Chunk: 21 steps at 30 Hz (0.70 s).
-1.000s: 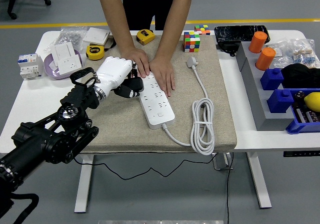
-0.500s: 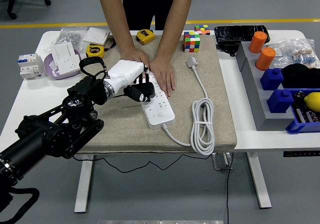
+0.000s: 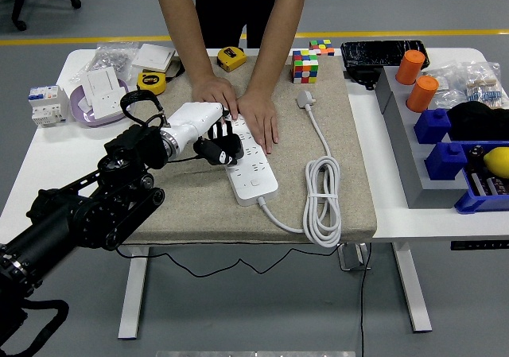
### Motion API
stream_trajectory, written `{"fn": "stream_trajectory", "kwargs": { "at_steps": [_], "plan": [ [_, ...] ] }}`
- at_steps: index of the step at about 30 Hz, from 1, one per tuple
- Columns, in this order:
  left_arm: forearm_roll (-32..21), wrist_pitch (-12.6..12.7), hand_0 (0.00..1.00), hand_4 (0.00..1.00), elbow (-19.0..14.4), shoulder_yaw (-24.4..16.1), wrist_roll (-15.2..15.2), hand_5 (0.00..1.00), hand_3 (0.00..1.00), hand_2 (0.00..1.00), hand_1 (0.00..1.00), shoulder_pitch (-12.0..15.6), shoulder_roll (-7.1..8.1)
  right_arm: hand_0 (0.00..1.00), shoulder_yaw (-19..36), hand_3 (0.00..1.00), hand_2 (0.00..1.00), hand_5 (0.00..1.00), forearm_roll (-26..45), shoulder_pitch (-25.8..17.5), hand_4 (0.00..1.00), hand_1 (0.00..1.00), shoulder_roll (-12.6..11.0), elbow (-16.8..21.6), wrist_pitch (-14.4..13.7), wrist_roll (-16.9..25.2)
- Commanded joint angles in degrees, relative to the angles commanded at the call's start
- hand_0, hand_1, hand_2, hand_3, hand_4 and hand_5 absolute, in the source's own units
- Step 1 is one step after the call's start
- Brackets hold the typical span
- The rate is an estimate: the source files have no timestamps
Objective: Pick up the plug,place it near the board,insert it into the board,press the button
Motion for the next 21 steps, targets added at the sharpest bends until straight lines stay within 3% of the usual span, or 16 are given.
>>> {"fn": "stream_trajectory", "kwargs": {
  "at_steps": [21],
  "plan": [
    [1.2, 0.5, 0.407, 0.558, 1.3, 1.4, -0.2, 0.128, 0.398, 0.389, 0.447, -0.1, 0.04, 0.811, 0.1, 0.607, 0.693, 0.575, -0.1, 0.0, 0.887, 0.72, -0.1, 0.0, 0.0, 0.0]
  ]
}}
